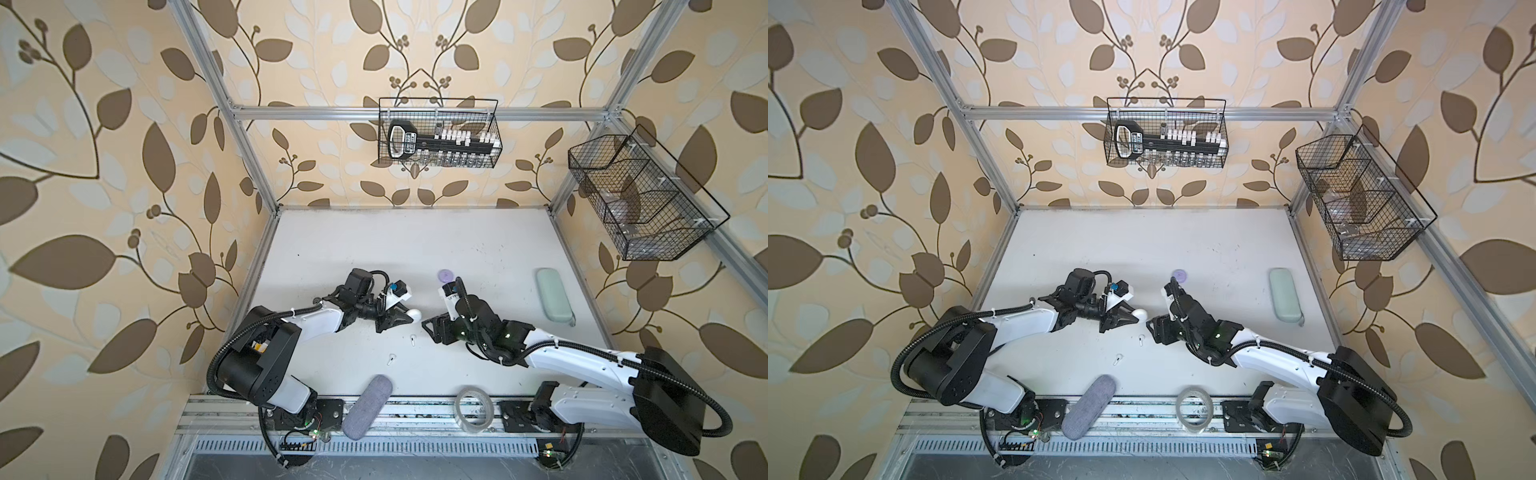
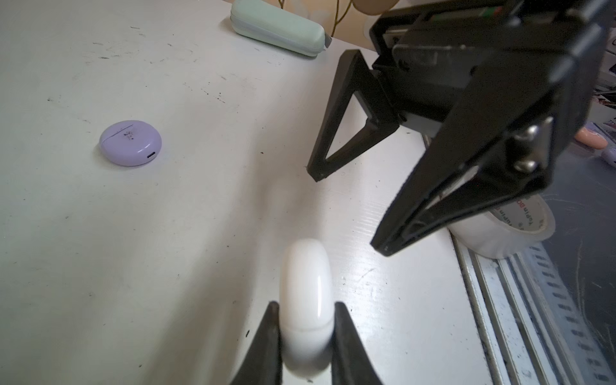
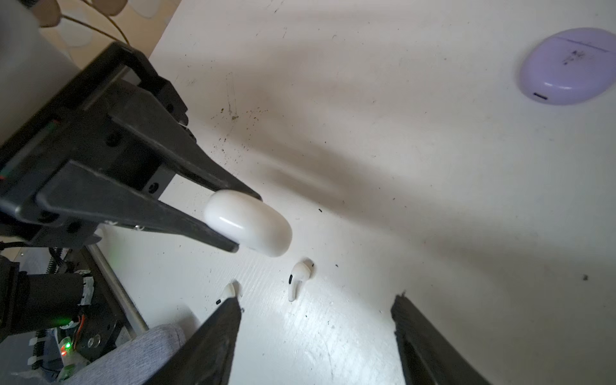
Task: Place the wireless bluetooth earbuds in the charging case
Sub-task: 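Move the right gripper to the case lid and push it open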
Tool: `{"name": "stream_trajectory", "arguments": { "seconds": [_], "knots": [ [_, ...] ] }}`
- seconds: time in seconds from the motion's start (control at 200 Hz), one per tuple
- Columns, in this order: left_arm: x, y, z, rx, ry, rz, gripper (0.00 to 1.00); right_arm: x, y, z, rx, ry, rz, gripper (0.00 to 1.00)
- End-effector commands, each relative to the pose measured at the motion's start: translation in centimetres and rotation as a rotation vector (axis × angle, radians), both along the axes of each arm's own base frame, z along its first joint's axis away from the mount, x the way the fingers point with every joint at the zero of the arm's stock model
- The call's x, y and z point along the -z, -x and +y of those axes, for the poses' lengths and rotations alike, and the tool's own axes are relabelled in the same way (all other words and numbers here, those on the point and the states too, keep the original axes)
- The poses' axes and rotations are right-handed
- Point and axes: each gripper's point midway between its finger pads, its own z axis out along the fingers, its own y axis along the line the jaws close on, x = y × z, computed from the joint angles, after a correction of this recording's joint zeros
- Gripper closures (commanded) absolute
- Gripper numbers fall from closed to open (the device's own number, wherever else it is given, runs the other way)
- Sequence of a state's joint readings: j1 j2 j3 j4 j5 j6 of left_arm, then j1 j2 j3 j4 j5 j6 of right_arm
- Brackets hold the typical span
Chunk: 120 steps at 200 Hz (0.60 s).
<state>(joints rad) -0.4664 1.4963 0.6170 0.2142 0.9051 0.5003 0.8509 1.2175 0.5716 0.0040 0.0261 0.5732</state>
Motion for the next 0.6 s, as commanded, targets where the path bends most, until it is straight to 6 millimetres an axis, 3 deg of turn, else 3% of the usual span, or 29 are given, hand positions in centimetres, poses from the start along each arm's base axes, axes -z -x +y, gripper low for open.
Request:
{"name": "stream_trajectory", "arguments": {
  "seconds": [0.0,0.33,0.595],
  "knots": [
    [-0.1,0.0,-0.5,0.02,0.005,-0.039,0.85,-1.4,-0.6,1.3,-0.009,-0.043,-0.019,0.27],
    [0.1,-0.9,-0.4,-0.027,-0.012,-0.063,0.85,-0.6,-1.4,2.4,-0.009,-0.046,0.003,0.27],
    [0.1,-0.7,-0.3,-0.027,-0.01,-0.071,0.85,-0.1,-1.9,2.1,0.007,-0.04,0.008,0.28]
  ]
}}
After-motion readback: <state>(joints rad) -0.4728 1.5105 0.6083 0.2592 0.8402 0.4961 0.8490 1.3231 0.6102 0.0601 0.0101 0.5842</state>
